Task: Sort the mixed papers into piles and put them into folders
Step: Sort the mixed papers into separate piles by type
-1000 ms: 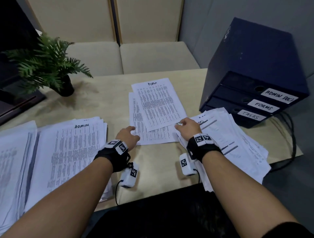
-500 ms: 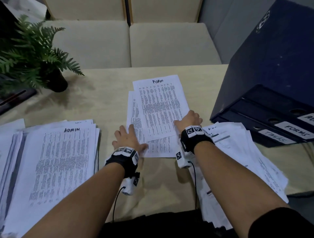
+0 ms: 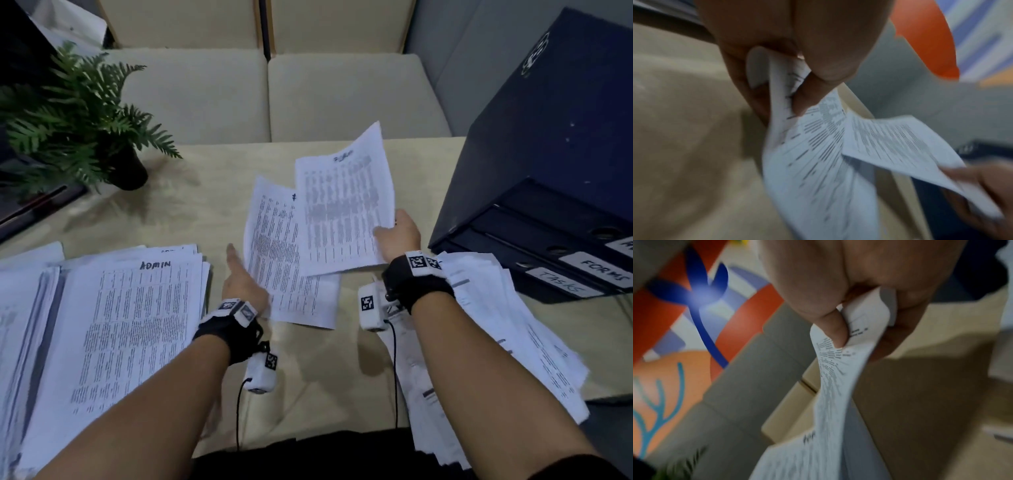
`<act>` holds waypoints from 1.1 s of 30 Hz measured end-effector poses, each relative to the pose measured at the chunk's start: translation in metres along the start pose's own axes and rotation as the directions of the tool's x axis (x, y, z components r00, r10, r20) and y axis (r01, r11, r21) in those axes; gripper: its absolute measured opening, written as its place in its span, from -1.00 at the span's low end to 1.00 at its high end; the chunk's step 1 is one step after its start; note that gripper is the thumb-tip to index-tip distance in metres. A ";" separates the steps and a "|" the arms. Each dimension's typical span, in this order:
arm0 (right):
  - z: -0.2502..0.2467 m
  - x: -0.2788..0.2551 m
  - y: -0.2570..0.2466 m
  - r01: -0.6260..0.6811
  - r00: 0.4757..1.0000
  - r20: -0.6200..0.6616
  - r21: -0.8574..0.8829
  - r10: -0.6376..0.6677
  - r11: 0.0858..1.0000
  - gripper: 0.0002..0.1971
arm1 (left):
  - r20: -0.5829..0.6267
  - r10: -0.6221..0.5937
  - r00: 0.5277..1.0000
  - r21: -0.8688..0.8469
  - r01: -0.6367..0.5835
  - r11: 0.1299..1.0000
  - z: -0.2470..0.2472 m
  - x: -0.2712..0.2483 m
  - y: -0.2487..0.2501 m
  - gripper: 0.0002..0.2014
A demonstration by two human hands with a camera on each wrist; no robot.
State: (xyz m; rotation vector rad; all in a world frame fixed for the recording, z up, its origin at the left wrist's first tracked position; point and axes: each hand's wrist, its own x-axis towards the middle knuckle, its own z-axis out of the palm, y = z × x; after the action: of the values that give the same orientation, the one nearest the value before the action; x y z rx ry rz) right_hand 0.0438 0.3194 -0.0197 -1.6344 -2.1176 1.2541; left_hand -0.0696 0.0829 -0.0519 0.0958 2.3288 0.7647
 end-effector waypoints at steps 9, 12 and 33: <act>-0.025 -0.091 0.029 0.015 0.996 -0.089 0.233 0.006 0.972 -0.78 | -0.062 0.152 0.986 -0.214 -0.162 0.963 -0.059 -0.020 -0.046 -0.54; -0.012 -0.124 0.035 -0.017 1.000 0.000 0.337 0.018 0.941 -0.80 | -0.060 0.168 0.984 -0.296 -0.178 0.939 -0.081 -0.031 -0.072 -0.58; -0.018 -0.212 0.094 -0.083 0.980 0.197 0.250 0.034 0.965 -0.69 | 0.209 0.309 0.928 -0.181 -0.274 0.945 -0.040 -0.112 -0.070 -0.73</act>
State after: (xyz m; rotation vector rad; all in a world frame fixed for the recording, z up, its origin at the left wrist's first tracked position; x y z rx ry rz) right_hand 0.2003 0.1480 -0.0043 -1.5287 -1.9166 1.6873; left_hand 0.0006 -0.0245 -0.0011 0.4526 2.0477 1.0139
